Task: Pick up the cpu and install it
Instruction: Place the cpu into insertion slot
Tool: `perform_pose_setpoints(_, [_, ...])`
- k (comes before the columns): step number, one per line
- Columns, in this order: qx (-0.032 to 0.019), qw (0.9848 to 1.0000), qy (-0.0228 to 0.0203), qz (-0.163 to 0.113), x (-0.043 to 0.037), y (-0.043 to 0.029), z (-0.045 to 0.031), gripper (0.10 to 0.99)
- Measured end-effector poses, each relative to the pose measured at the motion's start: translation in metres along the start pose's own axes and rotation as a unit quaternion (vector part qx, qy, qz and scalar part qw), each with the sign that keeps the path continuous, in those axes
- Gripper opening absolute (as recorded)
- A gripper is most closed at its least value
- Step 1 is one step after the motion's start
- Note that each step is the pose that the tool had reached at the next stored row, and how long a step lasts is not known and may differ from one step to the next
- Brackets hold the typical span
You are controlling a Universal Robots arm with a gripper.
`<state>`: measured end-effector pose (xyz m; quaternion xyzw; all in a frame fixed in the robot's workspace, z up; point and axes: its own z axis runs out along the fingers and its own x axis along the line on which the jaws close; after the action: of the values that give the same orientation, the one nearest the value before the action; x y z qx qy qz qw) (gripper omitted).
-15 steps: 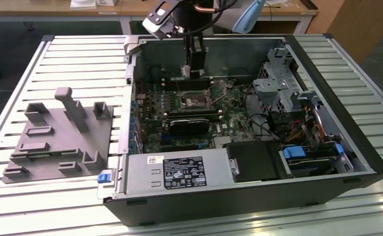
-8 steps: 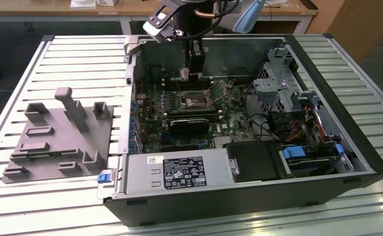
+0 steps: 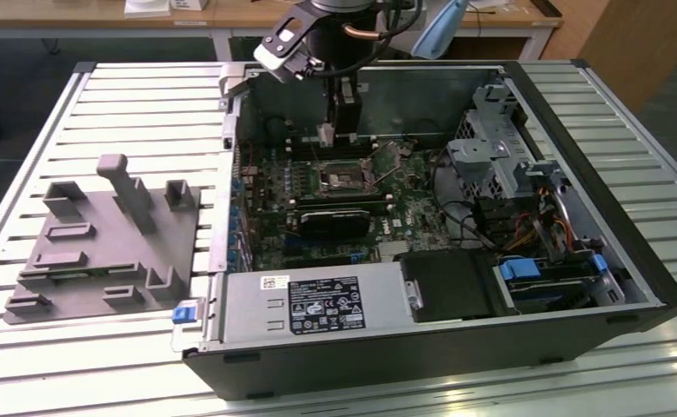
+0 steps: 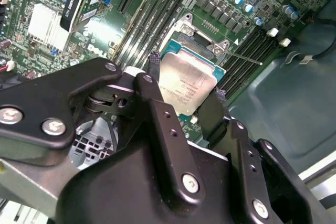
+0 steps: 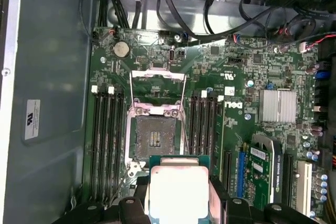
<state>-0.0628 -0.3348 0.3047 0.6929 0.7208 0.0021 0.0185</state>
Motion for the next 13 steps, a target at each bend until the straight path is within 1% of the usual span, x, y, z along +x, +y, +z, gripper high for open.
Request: perform_pose_setpoints(13, [0.0066,1.0000,0.0004,0.000,0.0002,0.0007,0.0101,0.537])
